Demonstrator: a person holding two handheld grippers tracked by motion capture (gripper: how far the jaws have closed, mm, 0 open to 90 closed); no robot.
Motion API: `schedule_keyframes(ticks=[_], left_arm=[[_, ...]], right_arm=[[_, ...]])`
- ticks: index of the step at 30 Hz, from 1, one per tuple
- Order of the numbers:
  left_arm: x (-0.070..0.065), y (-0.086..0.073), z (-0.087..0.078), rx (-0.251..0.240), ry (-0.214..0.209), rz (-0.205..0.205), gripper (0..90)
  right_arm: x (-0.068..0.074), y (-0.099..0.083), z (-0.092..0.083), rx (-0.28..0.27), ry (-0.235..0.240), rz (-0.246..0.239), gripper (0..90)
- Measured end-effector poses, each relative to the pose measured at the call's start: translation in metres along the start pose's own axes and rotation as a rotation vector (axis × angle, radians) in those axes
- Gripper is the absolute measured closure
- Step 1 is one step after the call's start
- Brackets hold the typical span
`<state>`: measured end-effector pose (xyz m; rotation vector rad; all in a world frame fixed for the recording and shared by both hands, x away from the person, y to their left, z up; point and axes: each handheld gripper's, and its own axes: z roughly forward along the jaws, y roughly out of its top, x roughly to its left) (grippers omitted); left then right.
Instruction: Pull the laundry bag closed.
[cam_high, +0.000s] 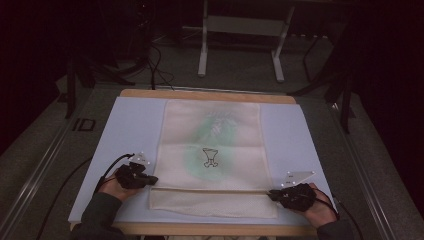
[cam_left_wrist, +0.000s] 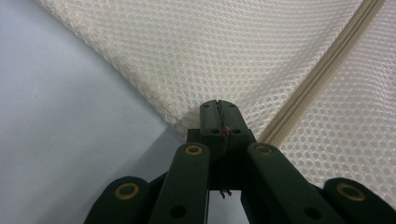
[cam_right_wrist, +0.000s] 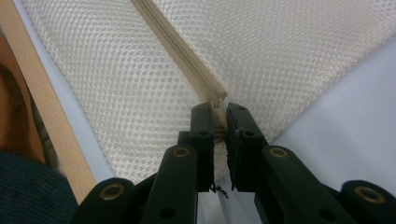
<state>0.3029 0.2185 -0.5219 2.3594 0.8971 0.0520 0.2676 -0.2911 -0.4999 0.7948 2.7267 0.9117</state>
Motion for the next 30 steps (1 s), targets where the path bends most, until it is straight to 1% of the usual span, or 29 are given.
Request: schedule_keyframes(ticks=[4, 5, 7, 9, 13, 14, 15, 17, 23, 24, 25, 30], left_arm=[[0.0, 0.0, 0.0, 0.0, -0.002, -0.003, 89.7], [0.001, 0.0, 0.0, -0.002, -0.006, -0.007, 89.7], [0.002, 0.0, 0.0, -0.004, -0.016, -0.015, 89.7], [0.002, 0.0, 0.0, -0.002, -0.01, 0.002, 89.6], [0.001, 0.0, 0.0, -0.005, -0.01, 0.006, 89.4], [0.001, 0.0, 0.0, -0.005, -0.01, 0.006, 89.4], [0.001, 0.0, 0.0, -0.006, -0.009, 0.011, 89.2], [0.001, 0.0, -0.001, -0.01, -0.01, 0.011, 88.8], [-0.001, 0.002, 0.0, -0.022, -0.004, 0.025, 88.2], [-0.001, 0.002, 0.0, -0.022, -0.004, 0.025, 87.9], [-0.001, 0.002, 0.0, -0.027, -0.001, 0.026, 87.6], [-0.001, 0.002, -0.002, -0.043, 0.008, 0.021, 86.2]], right_arm=[[0.001, 0.001, 0.001, -0.005, 0.009, -0.008, 80.4], [-0.001, 0.0, -0.001, -0.011, 0.003, 0.0, 77.5], [-0.003, -0.001, -0.004, -0.042, 0.008, 0.009, 74.0], [-0.004, -0.002, -0.007, -0.081, 0.004, 0.025, 73.2], [-0.007, -0.003, -0.008, -0.108, -0.029, 0.049, 68.3], [-0.007, -0.003, -0.008, -0.108, -0.029, 0.049, 68.3], [-0.009, -0.004, -0.008, -0.116, -0.041, 0.061, 67.0], [-0.011, -0.005, -0.009, -0.115, -0.048, 0.068, 65.6], [-0.018, -0.009, -0.014, -0.152, -0.094, 0.113, 64.7], [-0.018, -0.009, -0.014, -0.152, -0.094, 0.113, 64.7], [-0.019, -0.01, -0.014, -0.159, -0.105, 0.125, 64.1], [-0.022, -0.013, -0.011, -0.156, -0.123, 0.144, 63.7]])
